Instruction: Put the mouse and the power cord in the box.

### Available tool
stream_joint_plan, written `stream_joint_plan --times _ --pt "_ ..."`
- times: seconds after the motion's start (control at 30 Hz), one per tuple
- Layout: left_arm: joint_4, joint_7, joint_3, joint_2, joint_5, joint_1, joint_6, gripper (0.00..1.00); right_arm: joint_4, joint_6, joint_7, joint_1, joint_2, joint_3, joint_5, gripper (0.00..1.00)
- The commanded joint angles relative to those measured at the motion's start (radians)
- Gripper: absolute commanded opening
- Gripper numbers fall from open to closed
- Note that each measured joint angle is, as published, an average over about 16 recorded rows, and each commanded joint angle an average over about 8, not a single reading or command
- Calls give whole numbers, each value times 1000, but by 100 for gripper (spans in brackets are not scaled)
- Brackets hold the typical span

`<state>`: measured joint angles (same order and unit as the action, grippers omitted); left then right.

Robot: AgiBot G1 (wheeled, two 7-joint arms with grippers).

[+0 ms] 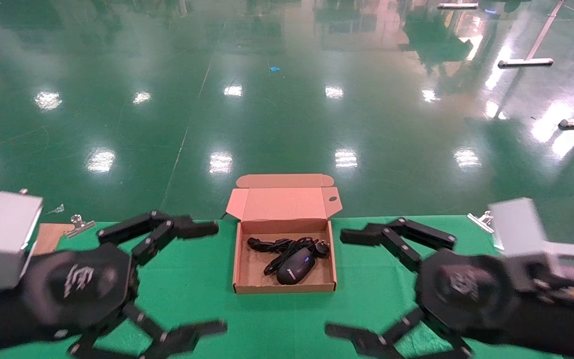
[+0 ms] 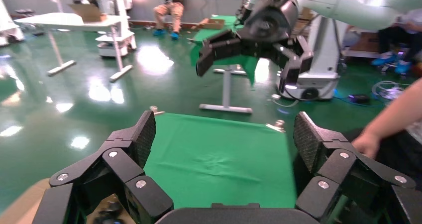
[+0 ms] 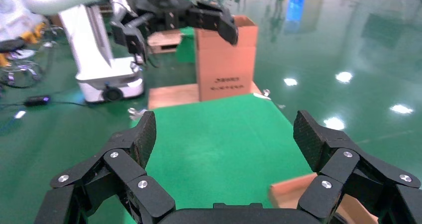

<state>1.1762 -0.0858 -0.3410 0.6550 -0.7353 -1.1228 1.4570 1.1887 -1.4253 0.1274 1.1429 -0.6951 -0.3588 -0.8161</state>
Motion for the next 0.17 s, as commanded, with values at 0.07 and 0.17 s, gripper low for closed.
stream_joint_plan --times 0.07,0.17 --pt "67 -63 38 -27 3 30 24 100 55 -41 35 -40 49 46 50 100" --pt "90 -85 51 -37 4 40 32 100 76 -56 48 -54 66 63 68 100"
